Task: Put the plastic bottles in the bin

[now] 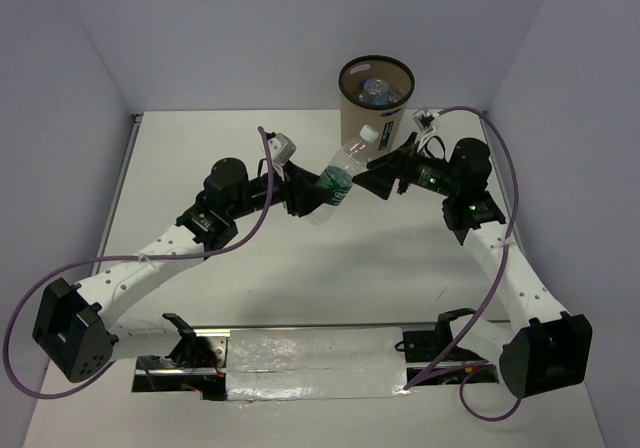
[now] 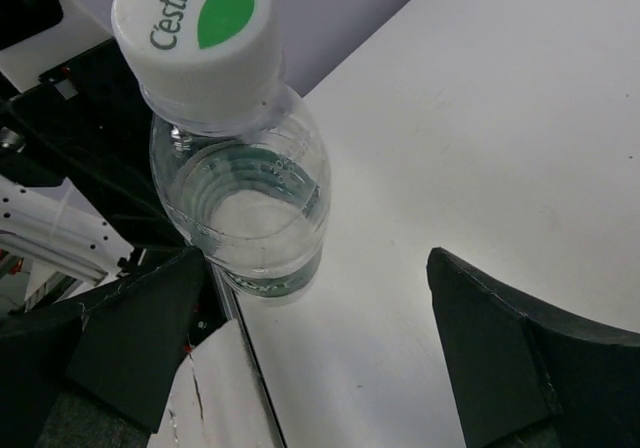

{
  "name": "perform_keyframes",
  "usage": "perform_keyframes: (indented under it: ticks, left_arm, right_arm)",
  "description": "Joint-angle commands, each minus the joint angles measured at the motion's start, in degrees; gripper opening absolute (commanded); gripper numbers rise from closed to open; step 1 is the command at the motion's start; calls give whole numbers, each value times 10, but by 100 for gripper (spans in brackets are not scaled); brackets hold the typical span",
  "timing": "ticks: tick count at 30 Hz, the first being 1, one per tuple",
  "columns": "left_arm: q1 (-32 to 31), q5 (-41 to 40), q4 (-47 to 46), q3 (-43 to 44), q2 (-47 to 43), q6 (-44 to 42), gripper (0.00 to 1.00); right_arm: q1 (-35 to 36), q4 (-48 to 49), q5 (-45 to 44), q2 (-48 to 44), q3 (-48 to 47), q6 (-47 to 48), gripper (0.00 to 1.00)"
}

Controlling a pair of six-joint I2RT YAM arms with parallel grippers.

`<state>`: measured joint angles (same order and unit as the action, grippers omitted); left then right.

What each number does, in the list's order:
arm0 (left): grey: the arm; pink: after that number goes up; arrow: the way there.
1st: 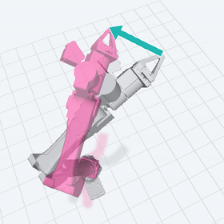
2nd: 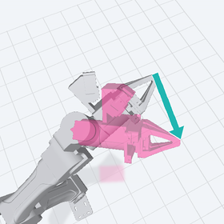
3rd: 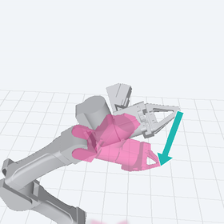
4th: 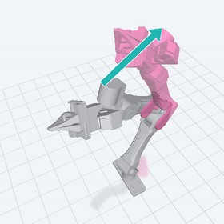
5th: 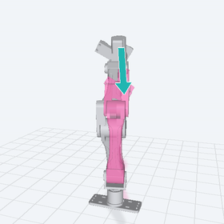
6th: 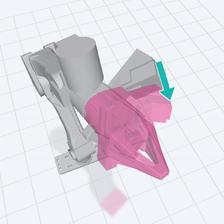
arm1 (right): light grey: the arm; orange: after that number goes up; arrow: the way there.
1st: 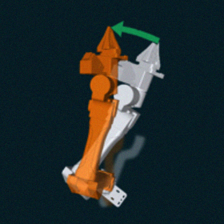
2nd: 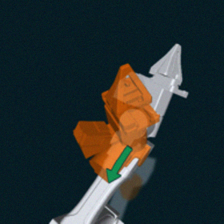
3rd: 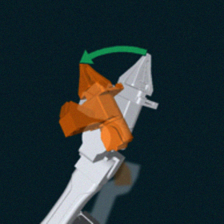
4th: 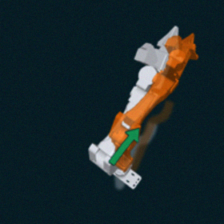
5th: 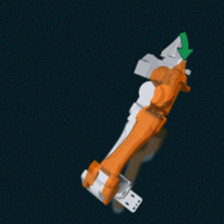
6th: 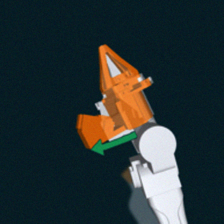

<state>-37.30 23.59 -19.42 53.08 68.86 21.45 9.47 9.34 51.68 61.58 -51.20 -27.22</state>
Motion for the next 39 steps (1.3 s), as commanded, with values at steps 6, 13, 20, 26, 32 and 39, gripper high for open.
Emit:
perform_keyframes:
  ticks: [6,13,20,26,32,39]
  left_arm:
    - [-5,42,-71,9,16,28,0]
    - [-5,58,-80,10,22,40,0]
    - [-5,57,-34,33,22,19,35]
    - [11,-35,61,34,-55,-23,99]
    - [33,-115,108,-40,-183,-52,99]
    - [36,-151,170,-101,-280,-94,99]
  right_arm:
    - [39,107,-13,2,1,-22,100]
    - [60,110,-25,43,-29,-37,95]
    - [64,105,-19,79,-60,-13,37]
    - [53,8,-92,107,-161,137,16]
    - [29,2,-179,192,-306,178,12]
    - [19,23,-295,358,-516,182,11]
